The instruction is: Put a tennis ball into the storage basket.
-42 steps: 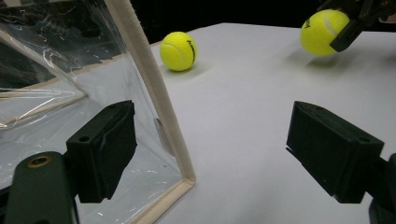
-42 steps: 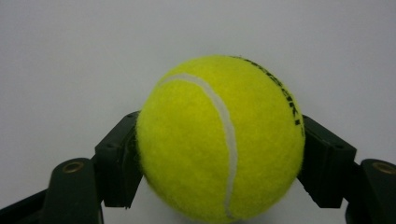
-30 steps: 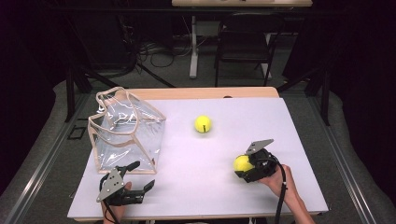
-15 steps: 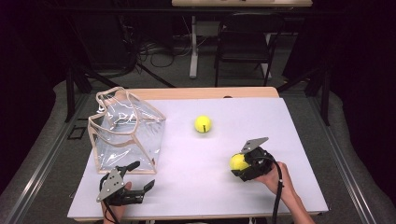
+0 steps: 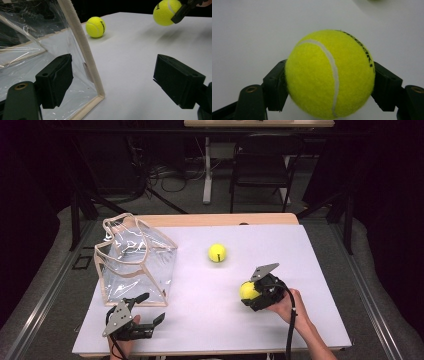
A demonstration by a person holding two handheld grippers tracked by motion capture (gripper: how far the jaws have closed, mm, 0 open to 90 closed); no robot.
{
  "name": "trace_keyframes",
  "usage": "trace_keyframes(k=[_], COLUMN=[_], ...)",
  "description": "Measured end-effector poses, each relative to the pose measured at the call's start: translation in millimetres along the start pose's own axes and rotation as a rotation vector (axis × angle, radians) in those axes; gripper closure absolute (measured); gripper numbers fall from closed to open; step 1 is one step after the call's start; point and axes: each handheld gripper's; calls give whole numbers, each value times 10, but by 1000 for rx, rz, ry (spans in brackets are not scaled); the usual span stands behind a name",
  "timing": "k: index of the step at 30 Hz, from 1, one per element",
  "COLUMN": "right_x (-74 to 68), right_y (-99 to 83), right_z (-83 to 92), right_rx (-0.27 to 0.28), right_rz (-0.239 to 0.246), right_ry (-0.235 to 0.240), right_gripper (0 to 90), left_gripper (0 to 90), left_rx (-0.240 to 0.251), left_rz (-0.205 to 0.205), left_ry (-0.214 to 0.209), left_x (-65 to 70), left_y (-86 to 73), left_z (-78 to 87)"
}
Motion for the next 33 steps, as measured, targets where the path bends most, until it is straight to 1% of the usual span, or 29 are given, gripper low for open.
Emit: trace_keyframes(k=[8,24,33], right_x=[-23,-19,-40], right_y=[111,322,434], right_z=[-58,-129,-208], right_rx=[-1,5,-5], right_rz=[26,63,87], right_ry=[7,23,37], right_gripper=[261,262,262], left_gripper=[157,157,156], left_rx=[5,2,-2], left_rz=[-2,1,-2], left_ry=[-1,3,3], left_x=[-1,-8,-9], left_y=[0,-3,-2], left_z=[1,14,12])
Point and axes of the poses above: each handheld gripper's, and its own axes: z roughly backward along the jaws, y roughly out of its top, x roughly to its right, and after that the axes turned 1 degree about z, right-handed
